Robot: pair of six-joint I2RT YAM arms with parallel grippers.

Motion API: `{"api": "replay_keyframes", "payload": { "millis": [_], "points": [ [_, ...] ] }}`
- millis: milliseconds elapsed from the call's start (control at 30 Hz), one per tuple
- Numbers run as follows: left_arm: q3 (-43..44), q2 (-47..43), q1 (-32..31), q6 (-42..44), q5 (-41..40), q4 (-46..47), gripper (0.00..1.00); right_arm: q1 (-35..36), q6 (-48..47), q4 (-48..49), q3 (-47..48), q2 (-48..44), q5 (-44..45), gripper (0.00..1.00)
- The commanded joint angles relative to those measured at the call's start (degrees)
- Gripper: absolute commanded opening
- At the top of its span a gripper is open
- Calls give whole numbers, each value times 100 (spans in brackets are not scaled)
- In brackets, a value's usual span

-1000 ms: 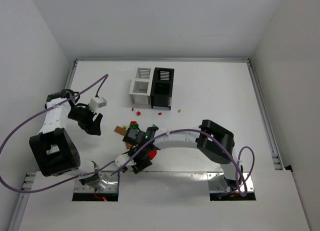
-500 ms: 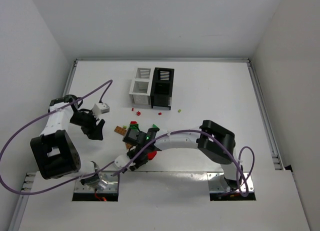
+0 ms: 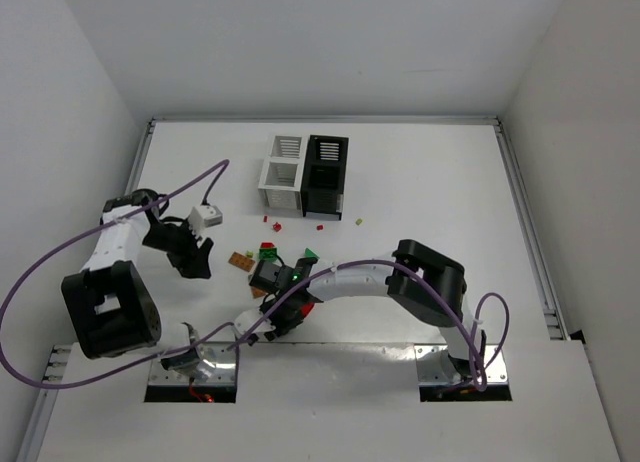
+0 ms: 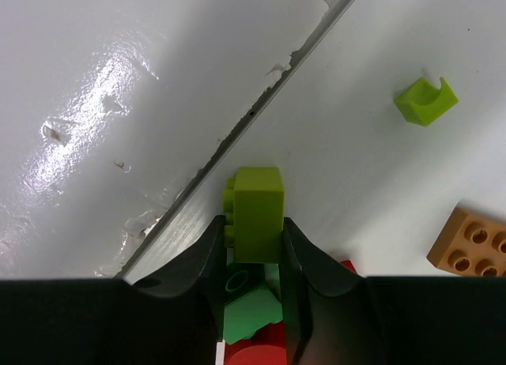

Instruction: Sort the legos into containers by color

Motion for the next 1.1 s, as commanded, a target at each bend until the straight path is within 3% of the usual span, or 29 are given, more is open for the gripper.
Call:
{"api": "replay_keyframes", "payload": {
  "millis": [0, 167, 333, 600, 1067],
  "points": [
    [-206, -294, -217, 416, 369, -34, 69, -71, 165, -41, 62, -167, -76, 5],
    [-881, -663, -665, 846, 299, 159, 73, -194, 622, -67, -254, -993, -138, 1],
    [-1656, -1016, -1062, 1163, 140, 546, 76, -651, 1359, -286, -570, -1950, 423, 0],
    [-1490, -648, -1667, 1779, 377, 510, 77, -1793, 2458, -446, -1212, -3014, 784, 0],
    [-2043, -524, -3214, 1700, 131, 1336, 49, -3620, 3962, 20, -1476, -3358, 512, 0]
  ]
}}
